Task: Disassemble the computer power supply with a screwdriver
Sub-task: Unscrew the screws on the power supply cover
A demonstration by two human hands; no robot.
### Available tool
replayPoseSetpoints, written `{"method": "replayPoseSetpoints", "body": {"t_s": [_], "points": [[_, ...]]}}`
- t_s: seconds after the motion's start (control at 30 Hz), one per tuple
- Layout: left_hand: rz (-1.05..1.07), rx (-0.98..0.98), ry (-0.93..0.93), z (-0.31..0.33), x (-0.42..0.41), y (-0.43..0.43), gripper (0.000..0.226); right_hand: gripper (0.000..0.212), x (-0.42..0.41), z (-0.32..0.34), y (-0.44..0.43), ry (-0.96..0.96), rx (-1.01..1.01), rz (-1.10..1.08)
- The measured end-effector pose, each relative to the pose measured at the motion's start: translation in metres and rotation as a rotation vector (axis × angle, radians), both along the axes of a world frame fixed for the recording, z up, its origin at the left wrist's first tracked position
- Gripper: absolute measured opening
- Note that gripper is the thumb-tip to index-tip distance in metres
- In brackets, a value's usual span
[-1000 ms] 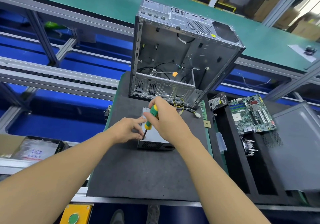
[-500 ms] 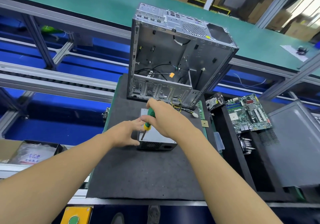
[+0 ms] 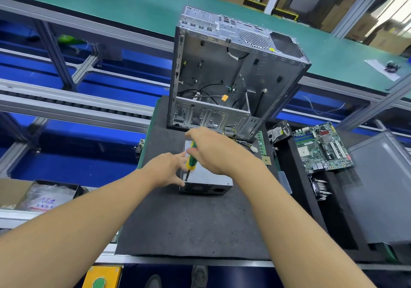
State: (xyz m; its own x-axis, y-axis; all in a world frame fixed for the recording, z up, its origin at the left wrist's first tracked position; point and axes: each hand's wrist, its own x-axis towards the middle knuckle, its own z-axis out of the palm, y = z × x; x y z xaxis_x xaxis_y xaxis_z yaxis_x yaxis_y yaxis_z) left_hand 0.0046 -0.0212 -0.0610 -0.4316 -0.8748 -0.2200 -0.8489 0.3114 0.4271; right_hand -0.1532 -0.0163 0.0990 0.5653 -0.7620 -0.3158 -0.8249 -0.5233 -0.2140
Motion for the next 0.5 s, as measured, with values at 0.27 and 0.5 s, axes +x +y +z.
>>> {"method": "replayPoseSetpoints", "body": {"t_s": [0.27,0.5], "points": [[-0.014,-0.040,0.038,0.001,0.000,0.001,0.041,0.033,0.004,0.014,-0.005,-0.004,0.063,0.040],[0.041,-0.037,0.047,0.001,-0.002,0.003,0.039,0.025,0.011,0.005,0.002,-0.080,0.149,-0.073]]}}
